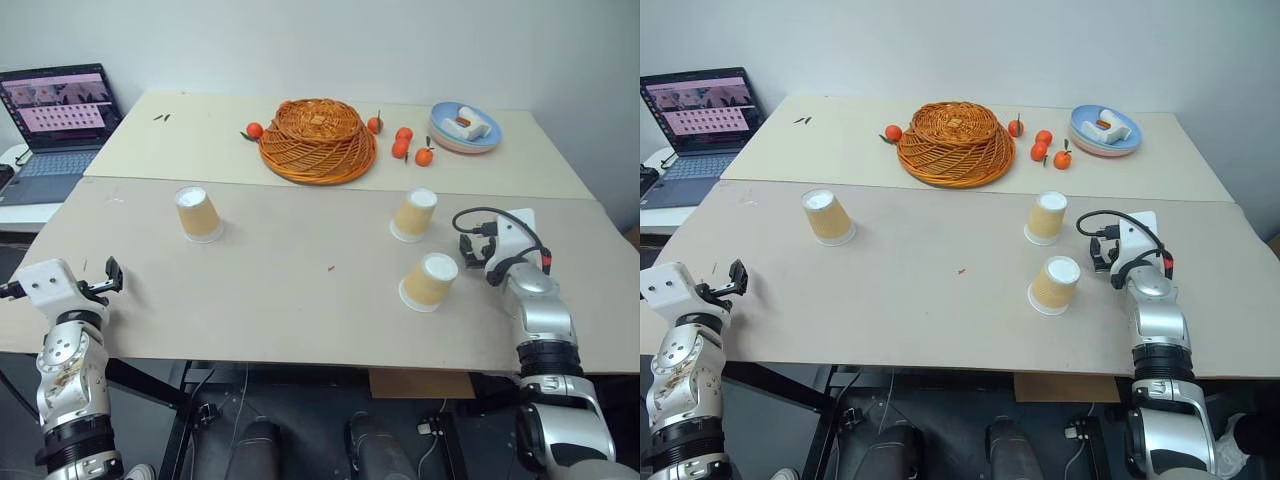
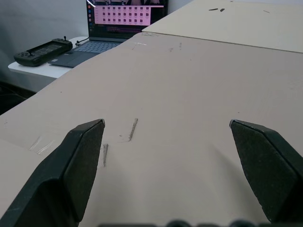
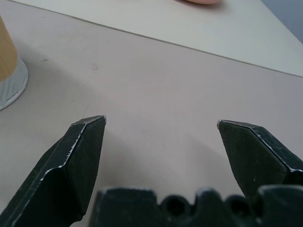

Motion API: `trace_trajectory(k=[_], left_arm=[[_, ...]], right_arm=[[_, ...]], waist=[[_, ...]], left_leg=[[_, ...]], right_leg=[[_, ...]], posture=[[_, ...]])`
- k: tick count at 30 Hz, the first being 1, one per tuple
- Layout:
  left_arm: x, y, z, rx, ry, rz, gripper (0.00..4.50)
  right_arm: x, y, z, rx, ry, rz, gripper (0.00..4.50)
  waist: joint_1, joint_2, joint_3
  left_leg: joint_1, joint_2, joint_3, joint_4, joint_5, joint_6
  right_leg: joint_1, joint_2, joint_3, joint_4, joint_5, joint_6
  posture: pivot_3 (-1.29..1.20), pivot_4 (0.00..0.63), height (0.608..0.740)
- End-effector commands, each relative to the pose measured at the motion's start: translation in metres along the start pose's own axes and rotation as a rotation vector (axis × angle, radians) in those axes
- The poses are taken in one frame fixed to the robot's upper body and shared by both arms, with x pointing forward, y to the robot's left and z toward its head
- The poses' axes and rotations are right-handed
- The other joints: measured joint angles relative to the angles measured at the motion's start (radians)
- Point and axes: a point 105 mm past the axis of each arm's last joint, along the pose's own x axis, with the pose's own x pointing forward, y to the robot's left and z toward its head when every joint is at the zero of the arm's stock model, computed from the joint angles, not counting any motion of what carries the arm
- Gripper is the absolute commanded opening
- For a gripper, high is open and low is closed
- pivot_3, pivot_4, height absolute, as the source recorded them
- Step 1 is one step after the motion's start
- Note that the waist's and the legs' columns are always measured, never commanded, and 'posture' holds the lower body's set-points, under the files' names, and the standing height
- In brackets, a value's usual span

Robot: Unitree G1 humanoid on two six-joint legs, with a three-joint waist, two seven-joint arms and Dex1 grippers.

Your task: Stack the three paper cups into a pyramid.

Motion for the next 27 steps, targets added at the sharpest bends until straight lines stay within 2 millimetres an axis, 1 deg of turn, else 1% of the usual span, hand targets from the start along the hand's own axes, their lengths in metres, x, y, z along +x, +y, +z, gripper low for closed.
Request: trace_trajectory(k=[1,3,5,7,8,11,12,15,18,19,21,23,24,25,26,27], left_arm=[[0.005,-0.013,0.022,0.007,-0.083,-0.049,4.5],[0.009,-0.027,0.023,-0.002,-0.082,-0.118,4.5],[0.005,-0.046,0.027,-0.011,-0.085,-0.252,4.5],[-0.016,-0.082,0.038,0.006,-0.09,-0.535,4.5],[-0.028,-0.096,0.041,0.027,-0.084,-0.653,4.5],[-0.064,-0.127,0.051,0.123,-0.051,-0.955,4.5],[-0.071,-0.133,0.052,0.143,-0.039,-1.01,4.5],[-0.107,-0.155,0.055,0.224,-0.011,-1.261,4.5],[-0.126,-0.164,0.055,0.286,0.0,-1.384,4.5],[-0.131,-0.168,0.056,0.303,-0.003,-1.425,4.5],[-0.138,-0.172,0.059,0.314,-0.005,-1.484,4.5],[-0.138,-0.175,0.06,0.321,-0.01,-1.506,4.5],[-0.138,-0.176,0.06,0.324,-0.01,-1.517,4.5],[-0.138,-0.176,0.059,0.326,-0.01,-1.523,4.5],[-0.138,-0.177,0.058,0.327,-0.004,-1.528,4.5],[-0.138,-0.178,0.057,0.327,0.0,-1.531,4.5]], right_arm=[[-0.005,-0.015,0.016,-0.005,-0.07,-0.051,4.43],[-0.007,-0.021,0.014,0.0,-0.066,-0.07,4.43],[-0.008,-0.025,0.013,-0.002,-0.063,-0.083,4.43],[-0.008,-0.029,0.013,-0.007,-0.058,-0.09,4.43],[-0.008,-0.031,0.012,-0.008,-0.055,-0.093,4.43],[-0.006,-0.037,0.014,-0.013,-0.05,-0.095,4.43],[-0.006,-0.039,0.015,-0.016,-0.048,-0.095,4.43],[-0.005,-0.047,0.024,-0.057,-0.059,-0.059,4.43],[-0.006,-0.058,0.035,-0.09,-0.071,0.002,4.43],[-0.009,-0.062,0.042,-0.127,-0.079,0.084,4.43],[-0.02,-0.068,0.05,-0.208,-0.062,0.253,4.43],[-0.032,-0.08,0.048,-0.259,0.017,0.387,4.43],[-0.044,-0.073,0.04,-0.311,0.09,0.536,4.43],[-0.054,-0.068,0.033,-0.339,0.145,0.644,4.43],[-0.069,-0.057,0.026,-0.386,0.191,0.791,4.43],[-0.079,-0.049,0.022,-0.414,0.222,0.89,4.43]], waist=[[0.0,0.0,0.0],[0.003,0.0,0.0],[0.006,0.0,0.0],[0.001,0.0,0.0],[-0.001,0.0,0.0],[-0.009,0.0,0.0],[-0.01,0.0,0.0],[-0.016,0.002,0.0],[-0.019,0.005,0.001],[-0.02,0.005,0.001],[-0.017,0.008,0.003],[-0.013,0.011,0.003],[-0.013,0.012,0.003],[-0.013,0.012,0.003],[-0.013,0.012,0.003],[-0.014,0.011,0.003]], left_leg=[[0.0,0.0,0.0,0.0,0.0,0.0],[0.0,0.0,0.0,0.0,0.0,0.0],[-0.001,0.0,0.0,0.001,0.0,0.0],[-0.003,0.0,0.0,0.003,0.0,0.0],[-0.004,0.0,0.0,0.004,0.0,0.0],[-0.006,0.0,0.0,0.005,0.0,0.0],[-0.006,0.001,0.0,0.005,0.0,0.0],[-0.005,0.001,0.0,0.005,0.0,0.0],[-0.005,0.0,0.0,0.008,0.0,0.0],[-0.005,0.0,0.0,0.008,0.0,0.0],[-0.005,0.0,0.001,0.009,0.0,0.001],[-0.005,0.0,0.001,0.009,0.0,0.001],[-0.004,0.0,0.001,0.009,0.0,0.001],[-0.004,0.0,0.001,0.008,0.0,0.001],[-0.003,0.001,0.001,0.007,0.0,0.001],[0.0,0.001,0.001,0.007,0.0,0.002]], right_leg=[[0.0,0.0,0.0,0.0,0.0,0.0],[0.0,0.0,0.0,0.0,0.0,0.0],[0.0,0.0,0.0,0.0,0.0,0.0],[0.0,0.0,0.0,0.0,0.0,0.0],[-0.001,0.0,0.0,0.0,0.0,0.0],[-0.002,0.0,0.0,-0.001,0.0,0.001],[-0.002,0.0,0.0,0.0,0.0,0.001],[-0.002,0.001,0.0,0.001,0.0,0.001],[-0.002,0.001,0.0,0.001,0.0,0.001],[-0.001,0.001,0.001,0.001,0.0,0.001],[-0.001,0.001,0.001,0.001,0.0,0.001],[-0.001,0.001,0.001,0.001,-0.001,0.003],[-0.001,0.001,0.001,0.0,-0.001,0.003],[0.0,0.001,0.001,0.0,-0.001,0.003],[0.0,0.001,0.0,-0.001,-0.001,0.003],[0.002,0.002,0.0,-0.002,-0.001,0.003]], posture=[[0.0,0.15,0.671],[0.0,0.15,0.671],[0.0,0.15,0.671],[0.0,0.15,0.671],[0.0,0.15,0.671],[0.0,0.15,0.671],[0.0,0.15,0.671],[0.0,0.15,0.671],[0.0,0.15,0.671],[0.0,0.15,0.671],[0.0,0.15,0.671],[0.0,0.15,0.671],[0.0,0.15,0.671],[0.0,0.15,0.671],[0.0,0.15,0.671],[0.0,0.15,0.671]])
